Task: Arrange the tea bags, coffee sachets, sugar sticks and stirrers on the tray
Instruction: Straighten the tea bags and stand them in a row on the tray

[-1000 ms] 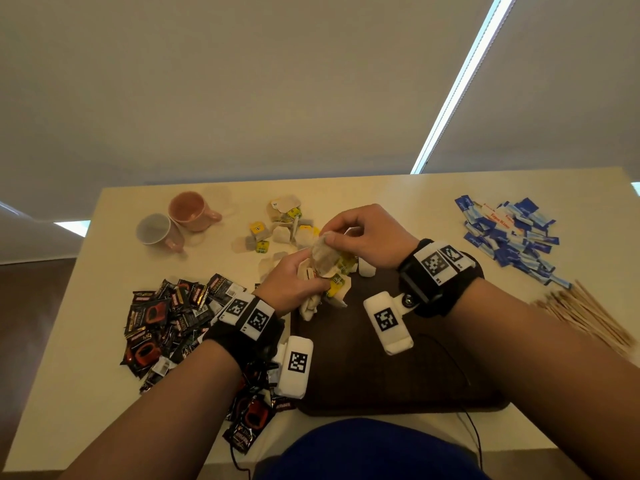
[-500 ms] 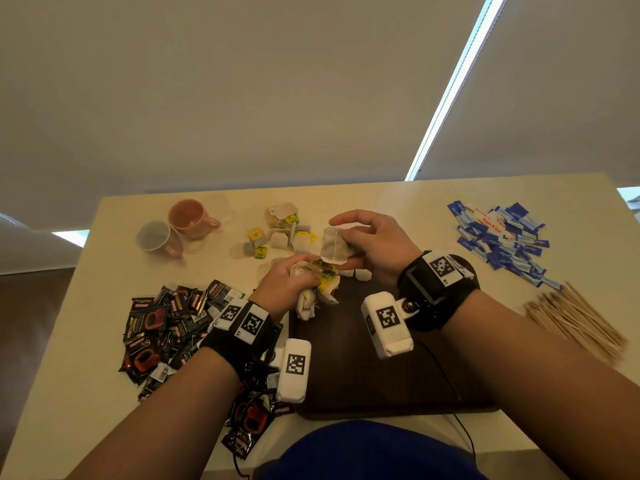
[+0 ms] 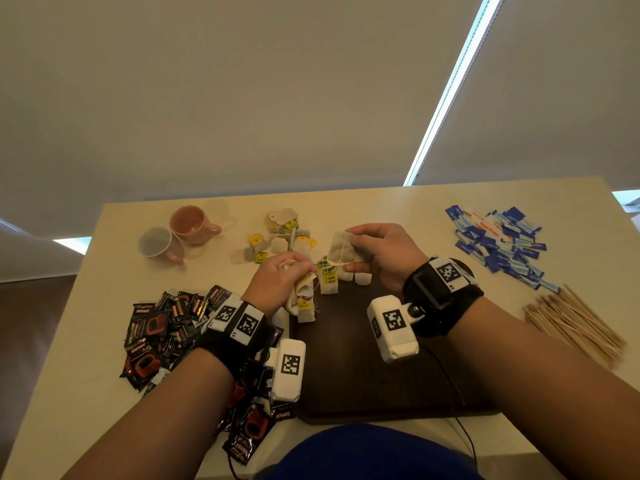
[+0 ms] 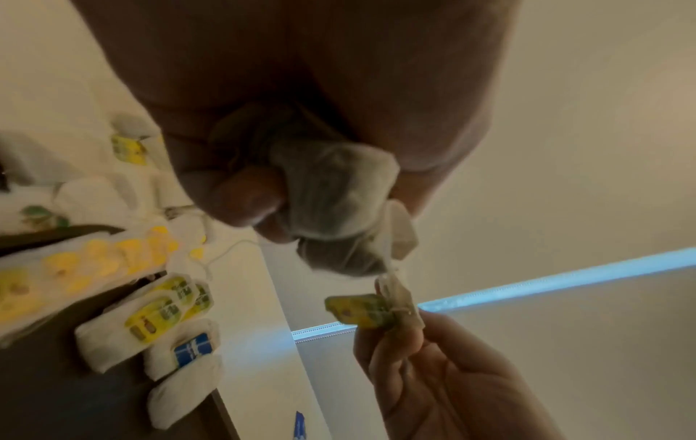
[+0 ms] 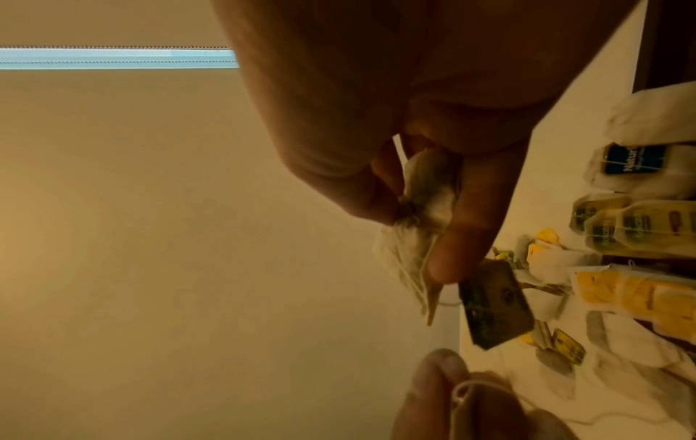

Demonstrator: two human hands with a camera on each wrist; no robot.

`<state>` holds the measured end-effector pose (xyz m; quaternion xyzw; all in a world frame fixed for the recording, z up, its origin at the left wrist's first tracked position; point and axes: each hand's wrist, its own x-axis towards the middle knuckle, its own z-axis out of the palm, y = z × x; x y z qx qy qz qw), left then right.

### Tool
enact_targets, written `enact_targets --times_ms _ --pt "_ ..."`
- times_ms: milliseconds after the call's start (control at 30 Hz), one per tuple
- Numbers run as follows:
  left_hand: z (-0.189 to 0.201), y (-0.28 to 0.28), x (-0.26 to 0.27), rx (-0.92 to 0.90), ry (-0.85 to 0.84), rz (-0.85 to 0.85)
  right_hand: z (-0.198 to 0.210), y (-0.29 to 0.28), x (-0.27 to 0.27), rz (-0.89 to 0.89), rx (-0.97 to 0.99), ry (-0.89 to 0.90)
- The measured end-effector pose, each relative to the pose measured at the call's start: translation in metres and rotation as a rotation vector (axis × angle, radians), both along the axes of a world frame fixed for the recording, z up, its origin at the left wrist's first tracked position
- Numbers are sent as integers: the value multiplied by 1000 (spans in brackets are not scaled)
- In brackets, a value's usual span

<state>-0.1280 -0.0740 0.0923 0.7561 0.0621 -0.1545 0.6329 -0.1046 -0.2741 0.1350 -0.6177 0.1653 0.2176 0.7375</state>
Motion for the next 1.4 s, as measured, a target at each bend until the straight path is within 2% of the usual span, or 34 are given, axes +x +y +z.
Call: enact_targets --times_ms 67,167,300,467,600,700,867,967,1033,1100,1200,1400 --pt "3 1 1 142 -167 -27 0 2 -2 16 -10 8" --pt "12 0 0 209 -357 -102 0 5 -2 5 1 51" --pt "12 -3 3 242 -386 -191 0 9 -2 10 34 88" --pt "18 -3 5 270 -512 -160 -4 8 -3 46 40 69" --pt "24 1 6 229 -454 -73 -10 2 -3 25 86 36" --pt "32 6 9 212 -376 -17 -15 -2 -3 32 -18 14" --pt "33 15 15 251 -322 -84 -18 -4 1 -9 -143 -124" --pt "32 15 17 246 -299 -108 -14 -4 5 47 -216 -303" --pt "31 14 19 245 -287 -125 -14 -2 7 171 -416 -507" --pt "29 13 20 239 -291 -157 -17 0 8 318 -529 -618" --pt "23 14 23 226 -271 -170 -23 4 9 415 -509 -600" --pt "9 14 27 255 -214 -102 -37 9 11 401 -544 -557"
